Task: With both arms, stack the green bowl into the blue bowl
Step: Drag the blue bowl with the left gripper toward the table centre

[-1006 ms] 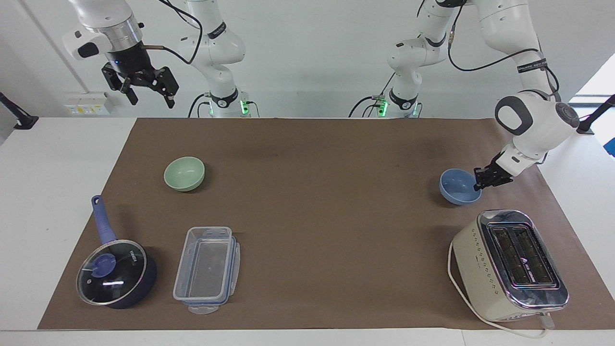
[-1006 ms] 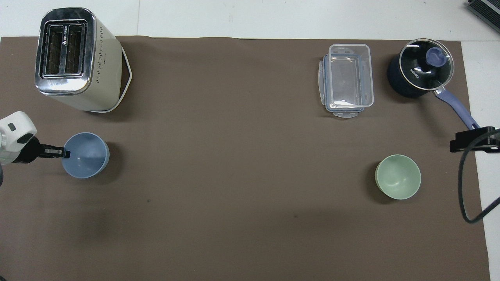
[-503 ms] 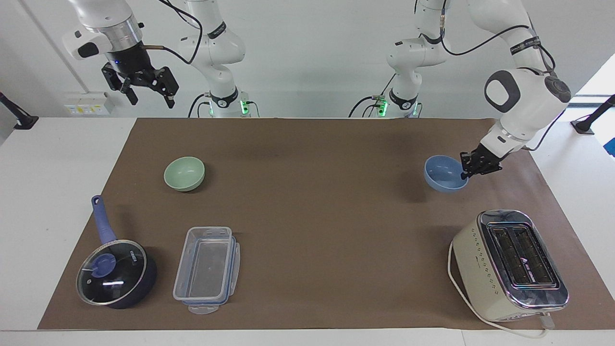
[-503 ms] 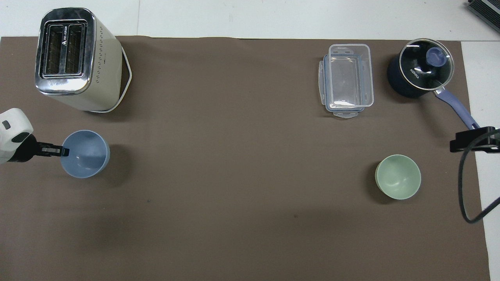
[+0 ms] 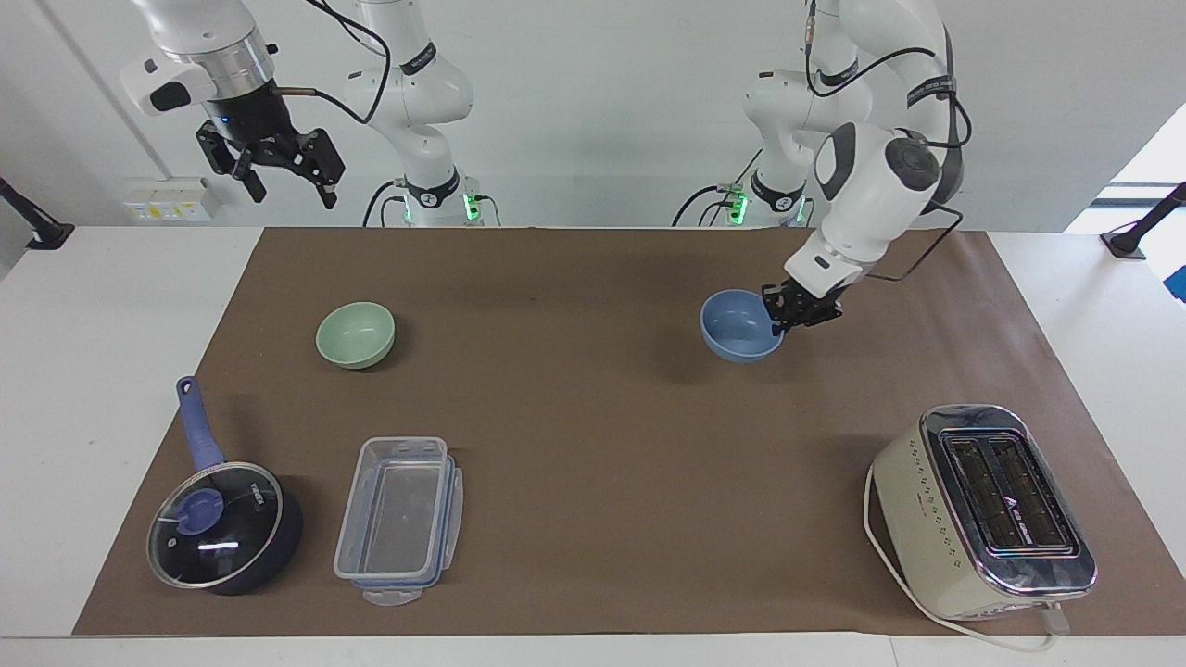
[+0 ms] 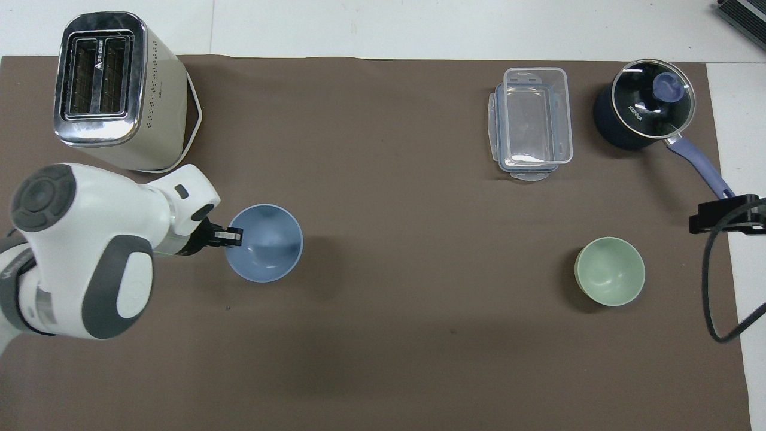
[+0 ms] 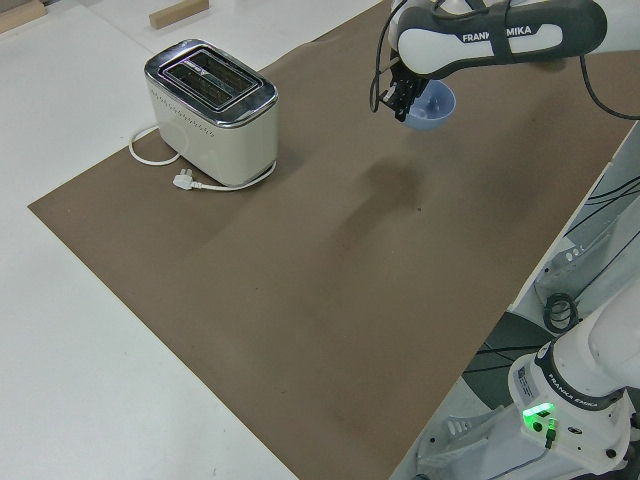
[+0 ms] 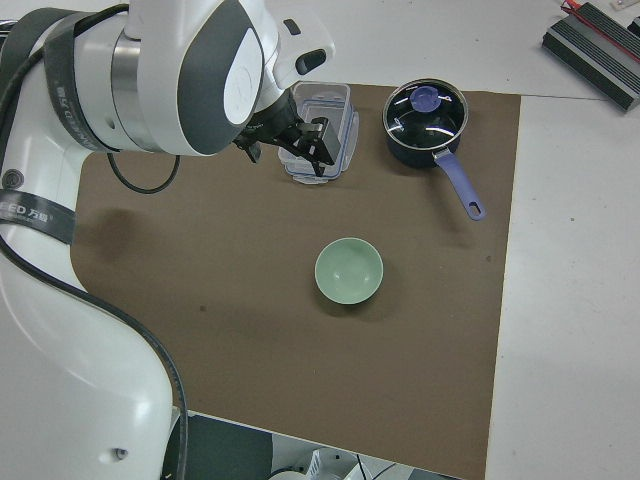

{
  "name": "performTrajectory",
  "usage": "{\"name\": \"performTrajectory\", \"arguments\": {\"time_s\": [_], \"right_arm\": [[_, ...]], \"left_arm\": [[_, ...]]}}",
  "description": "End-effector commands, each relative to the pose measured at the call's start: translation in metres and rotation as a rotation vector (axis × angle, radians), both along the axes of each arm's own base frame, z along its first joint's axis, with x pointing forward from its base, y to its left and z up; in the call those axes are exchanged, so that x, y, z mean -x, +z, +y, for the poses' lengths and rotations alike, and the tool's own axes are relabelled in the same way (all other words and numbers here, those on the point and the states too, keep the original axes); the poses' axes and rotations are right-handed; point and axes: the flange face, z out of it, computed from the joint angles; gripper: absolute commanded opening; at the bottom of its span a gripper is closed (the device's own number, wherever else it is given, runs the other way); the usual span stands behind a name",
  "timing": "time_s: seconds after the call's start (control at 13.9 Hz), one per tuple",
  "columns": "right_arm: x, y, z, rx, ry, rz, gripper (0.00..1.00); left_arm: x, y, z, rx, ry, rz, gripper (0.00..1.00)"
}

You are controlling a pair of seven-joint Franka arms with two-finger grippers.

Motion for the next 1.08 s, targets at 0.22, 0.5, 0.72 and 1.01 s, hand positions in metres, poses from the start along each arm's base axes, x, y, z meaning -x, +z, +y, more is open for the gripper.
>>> {"name": "performTrajectory", "arguments": {"time_s": [0.22, 0.5, 0.72, 1.01], "right_arm": [[0.004, 0.001, -0.003, -0.019, 0.018, -0.008, 1.0], [0.004, 0.001, -0.003, -0.019, 0.017, -0.008, 1.0], [0.004, 0.001, -0.003, -0.019, 0.017, -0.008, 1.0], [0.004, 0.001, -0.003, -0.017, 0.018, -0.008, 1.0]], "left_arm": [[0.05, -0.053, -0.134, 0.008, 0.062, 0.002, 0.0], [0.088, -0.079, -0.155, -0.019, 0.028, 0.035, 0.0], [0.097, -0.084, -0.157, -0.027, 0.01, 0.042, 0.0], [0.097, -0.087, -0.154, -0.03, 0.01, 0.048, 0.55]]}}
